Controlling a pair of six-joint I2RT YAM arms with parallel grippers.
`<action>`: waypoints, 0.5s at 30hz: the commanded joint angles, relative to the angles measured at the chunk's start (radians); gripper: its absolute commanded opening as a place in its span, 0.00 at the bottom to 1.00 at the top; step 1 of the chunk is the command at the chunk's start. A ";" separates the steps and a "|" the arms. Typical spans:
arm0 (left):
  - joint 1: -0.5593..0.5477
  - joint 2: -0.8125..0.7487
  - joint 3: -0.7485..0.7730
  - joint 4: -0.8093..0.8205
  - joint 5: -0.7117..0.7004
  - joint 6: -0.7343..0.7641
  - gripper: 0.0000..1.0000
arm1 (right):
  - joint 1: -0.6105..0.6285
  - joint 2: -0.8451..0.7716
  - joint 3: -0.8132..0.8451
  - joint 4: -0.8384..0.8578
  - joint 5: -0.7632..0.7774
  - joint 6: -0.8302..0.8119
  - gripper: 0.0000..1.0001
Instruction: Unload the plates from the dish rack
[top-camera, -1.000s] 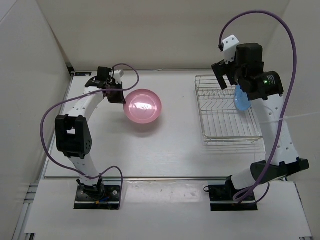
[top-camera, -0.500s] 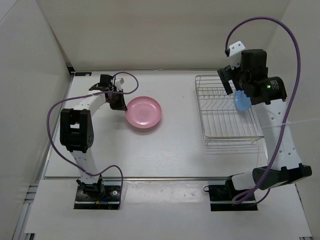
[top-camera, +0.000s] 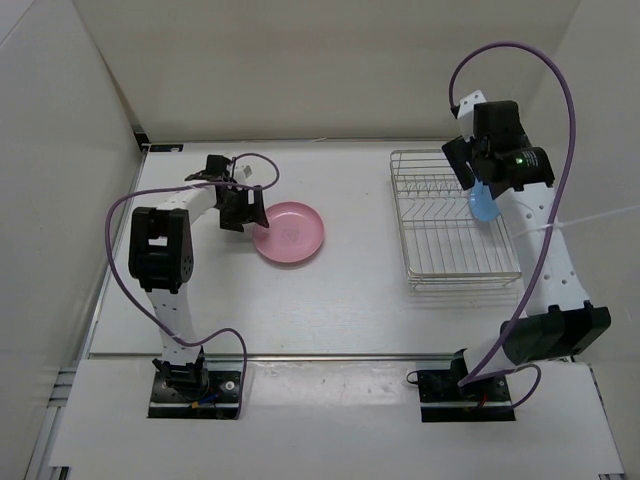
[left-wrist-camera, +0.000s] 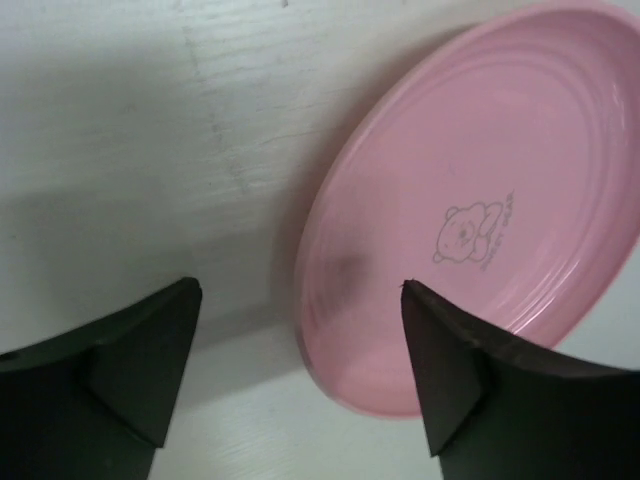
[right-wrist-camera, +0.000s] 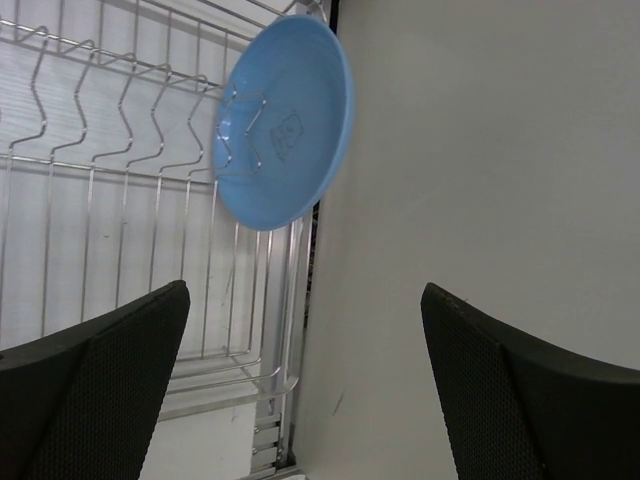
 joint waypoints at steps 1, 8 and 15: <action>0.015 -0.046 0.072 -0.039 0.003 0.011 1.00 | -0.017 0.039 0.022 0.089 0.079 -0.043 1.00; 0.069 -0.156 0.159 -0.144 -0.130 0.108 1.00 | -0.074 0.165 0.043 0.158 0.191 -0.104 0.91; 0.122 -0.305 0.273 -0.269 -0.283 0.217 1.00 | -0.103 0.246 0.039 0.223 0.185 -0.188 0.75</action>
